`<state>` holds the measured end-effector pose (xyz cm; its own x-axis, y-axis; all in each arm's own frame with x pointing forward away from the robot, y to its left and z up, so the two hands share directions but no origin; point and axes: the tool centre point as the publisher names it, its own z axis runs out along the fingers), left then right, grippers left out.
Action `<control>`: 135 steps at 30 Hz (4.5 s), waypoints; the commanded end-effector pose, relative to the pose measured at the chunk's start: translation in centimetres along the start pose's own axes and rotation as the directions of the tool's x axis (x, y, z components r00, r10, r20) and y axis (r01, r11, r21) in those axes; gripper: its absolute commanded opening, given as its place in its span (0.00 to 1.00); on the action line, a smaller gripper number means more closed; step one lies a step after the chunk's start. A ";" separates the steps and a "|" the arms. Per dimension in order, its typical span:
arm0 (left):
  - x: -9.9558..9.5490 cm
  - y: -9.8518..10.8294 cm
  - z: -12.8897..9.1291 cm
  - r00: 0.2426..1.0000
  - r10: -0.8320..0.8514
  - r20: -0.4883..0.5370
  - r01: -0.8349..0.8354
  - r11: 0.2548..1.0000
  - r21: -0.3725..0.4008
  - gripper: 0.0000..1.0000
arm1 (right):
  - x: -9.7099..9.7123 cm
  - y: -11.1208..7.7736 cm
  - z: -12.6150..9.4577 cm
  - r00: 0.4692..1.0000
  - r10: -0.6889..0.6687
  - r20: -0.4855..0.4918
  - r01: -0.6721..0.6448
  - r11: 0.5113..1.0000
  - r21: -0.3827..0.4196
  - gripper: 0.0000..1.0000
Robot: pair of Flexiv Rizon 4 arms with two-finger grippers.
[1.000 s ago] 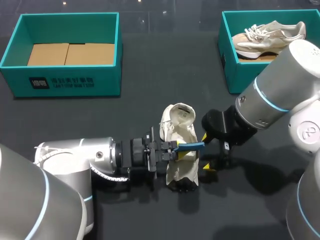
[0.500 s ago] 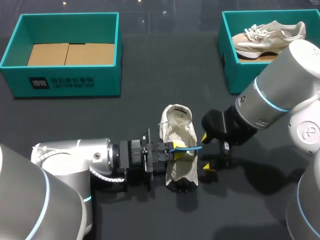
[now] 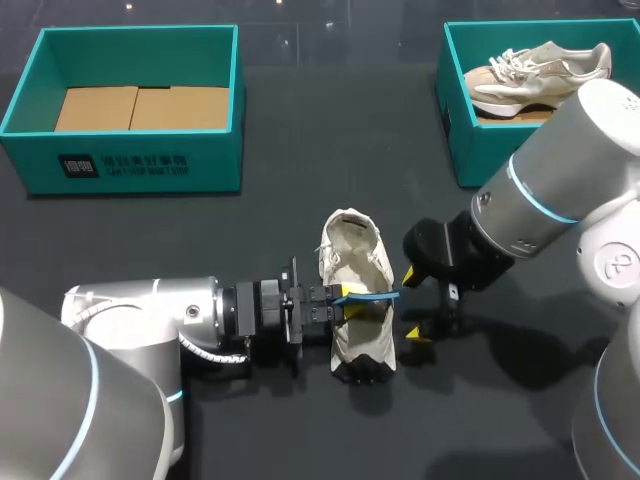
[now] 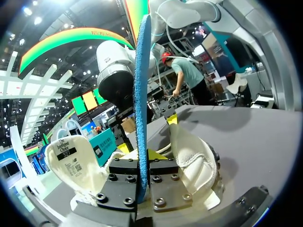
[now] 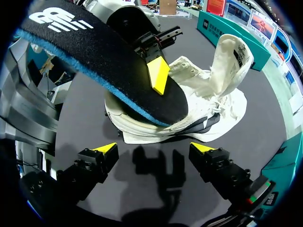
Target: Take the shoe out of the shoebox, open the shoe tongue, remove and reinsert the insole, then place the shoe into the shoebox
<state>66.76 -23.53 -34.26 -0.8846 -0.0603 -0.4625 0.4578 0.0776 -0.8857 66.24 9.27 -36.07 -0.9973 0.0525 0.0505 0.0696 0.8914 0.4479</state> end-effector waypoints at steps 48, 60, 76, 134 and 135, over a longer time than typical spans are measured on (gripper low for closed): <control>0.6 -5.0 1.1 0.990 0.082 -0.111 -0.090 0.993 -0.073 0.00 | 0.1 0.0 0.1 1.000 0.001 0.003 -0.001 1.000 0.001 1.00; 0.7 -2.6 1.0 0.982 0.133 -0.137 -0.131 0.991 0.020 0.00 | 0.1 0.0 0.1 1.000 0.001 0.003 -0.001 1.000 0.001 1.00; 0.7 0.0 1.7 0.977 0.171 -0.124 -0.179 0.982 -0.057 0.00 | 0.1 0.0 0.1 1.000 0.001 0.003 -0.001 1.000 0.001 1.00; 0.9 0.0 2.0 0.979 0.168 -0.116 -0.175 0.983 -0.052 0.00 | 0.1 0.0 0.1 1.000 0.001 0.003 -0.001 1.000 0.001 1.00; 0.9 0.1 2.0 0.979 0.172 -0.113 -0.179 0.982 -0.058 0.00 | 0.1 0.0 0.1 1.000 0.001 0.003 -0.001 1.000 0.001 1.00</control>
<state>66.12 -25.27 -34.44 -0.7981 0.0711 -0.5984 0.6020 0.1386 -0.7864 66.23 9.26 -36.05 -0.9973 0.0527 0.0504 0.0697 0.8915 0.4476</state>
